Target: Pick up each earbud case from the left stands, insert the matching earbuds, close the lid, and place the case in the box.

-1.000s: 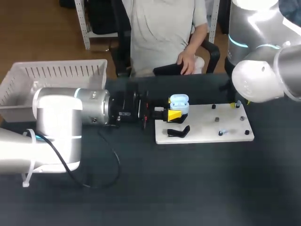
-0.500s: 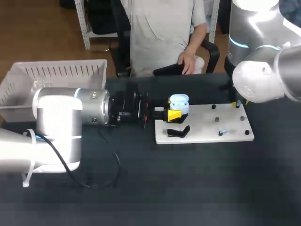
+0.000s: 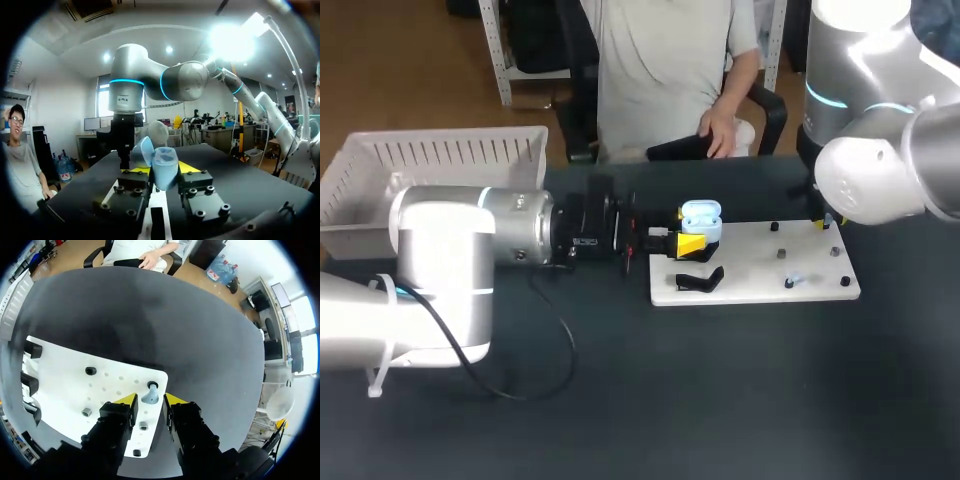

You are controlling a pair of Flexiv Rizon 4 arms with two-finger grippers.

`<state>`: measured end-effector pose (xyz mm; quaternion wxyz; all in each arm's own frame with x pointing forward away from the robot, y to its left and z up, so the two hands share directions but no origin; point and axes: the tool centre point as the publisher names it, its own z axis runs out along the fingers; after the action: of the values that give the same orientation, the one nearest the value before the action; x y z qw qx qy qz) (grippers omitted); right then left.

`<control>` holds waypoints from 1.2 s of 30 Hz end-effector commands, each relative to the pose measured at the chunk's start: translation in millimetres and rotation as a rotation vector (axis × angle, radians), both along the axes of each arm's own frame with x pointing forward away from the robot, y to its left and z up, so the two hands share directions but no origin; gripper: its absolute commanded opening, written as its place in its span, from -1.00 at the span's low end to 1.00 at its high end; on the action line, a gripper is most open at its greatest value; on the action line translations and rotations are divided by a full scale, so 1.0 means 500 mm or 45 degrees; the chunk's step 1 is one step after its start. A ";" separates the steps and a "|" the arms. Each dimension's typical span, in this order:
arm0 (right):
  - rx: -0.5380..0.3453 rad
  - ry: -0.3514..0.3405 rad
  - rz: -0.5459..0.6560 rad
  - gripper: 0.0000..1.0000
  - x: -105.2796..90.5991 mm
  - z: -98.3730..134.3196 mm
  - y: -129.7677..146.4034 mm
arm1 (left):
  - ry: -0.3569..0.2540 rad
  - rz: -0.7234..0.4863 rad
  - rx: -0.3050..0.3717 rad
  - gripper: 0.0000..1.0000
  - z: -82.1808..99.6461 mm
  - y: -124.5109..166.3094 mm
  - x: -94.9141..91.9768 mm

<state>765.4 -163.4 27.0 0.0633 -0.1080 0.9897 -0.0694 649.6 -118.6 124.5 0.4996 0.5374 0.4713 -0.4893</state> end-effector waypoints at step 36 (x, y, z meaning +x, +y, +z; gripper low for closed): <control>0.007 -0.030 -0.092 -1.00 -0.131 0.151 0.074 | -0.005 0.014 -0.003 -1.00 -0.001 -0.002 -0.005</control>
<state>724.8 -127.6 82.5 0.0636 -0.0750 0.9926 -0.0712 649.5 -118.6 124.5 0.4996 0.5374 0.4713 -0.4893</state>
